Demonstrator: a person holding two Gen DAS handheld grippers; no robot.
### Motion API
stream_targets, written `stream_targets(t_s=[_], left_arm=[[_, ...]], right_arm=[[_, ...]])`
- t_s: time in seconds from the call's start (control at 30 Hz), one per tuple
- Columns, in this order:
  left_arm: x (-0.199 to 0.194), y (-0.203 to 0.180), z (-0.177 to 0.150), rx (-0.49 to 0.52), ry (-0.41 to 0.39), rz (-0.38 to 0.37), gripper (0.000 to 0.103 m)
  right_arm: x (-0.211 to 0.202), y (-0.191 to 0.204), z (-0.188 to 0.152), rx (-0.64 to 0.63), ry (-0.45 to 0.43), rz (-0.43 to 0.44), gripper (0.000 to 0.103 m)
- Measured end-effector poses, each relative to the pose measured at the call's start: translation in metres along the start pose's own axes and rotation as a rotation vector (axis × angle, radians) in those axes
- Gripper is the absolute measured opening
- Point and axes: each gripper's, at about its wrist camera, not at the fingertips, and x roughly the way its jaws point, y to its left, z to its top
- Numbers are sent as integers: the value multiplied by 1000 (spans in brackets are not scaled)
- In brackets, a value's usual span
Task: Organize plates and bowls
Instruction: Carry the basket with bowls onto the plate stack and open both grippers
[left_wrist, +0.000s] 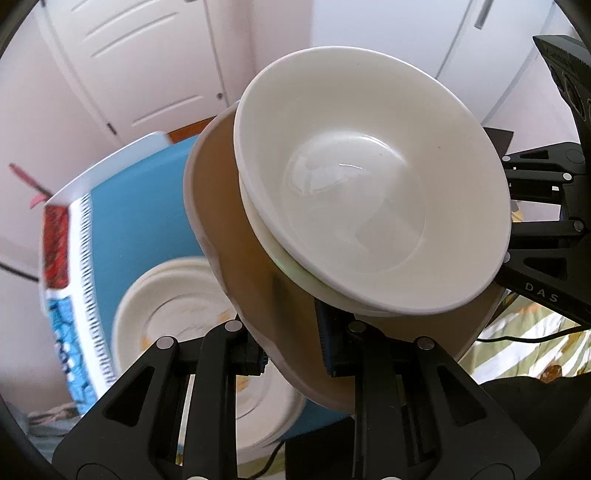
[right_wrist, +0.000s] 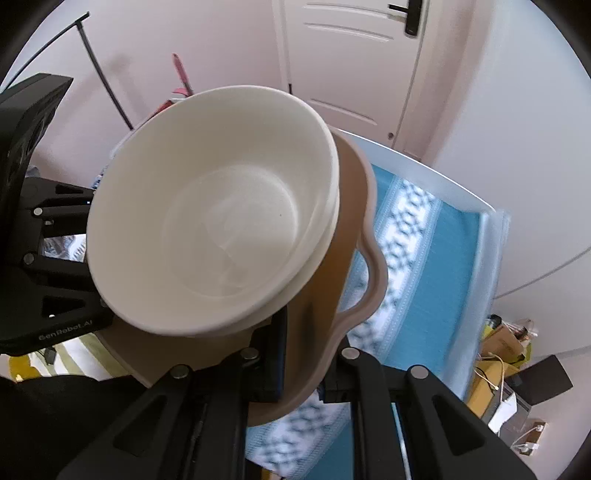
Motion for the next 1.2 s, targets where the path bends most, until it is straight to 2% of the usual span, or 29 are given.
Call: stream_targets(t_s=[0.3, 0.33, 0.53, 0.77, 1.03, 1.2], left_arm=[[-29, 69, -38, -10, 65, 4, 18], [-20, 90, -34, -8, 69, 1, 18], [6, 138, -64, 12, 86, -18, 18], [23, 156, -71, 46, 89, -32, 18], [42, 167, -77, 41, 112, -86, 18], [45, 170, -77, 81, 120, -65, 18]], right_arm=[[29, 82, 12, 7, 38, 43, 12], [32, 89, 11, 12, 42, 44, 12], [51, 124, 12, 64, 52, 38, 12], [66, 134, 17, 110, 43, 17, 12], [69, 137, 13, 160, 35, -4, 12], [73, 144, 13, 183, 42, -24, 12]])
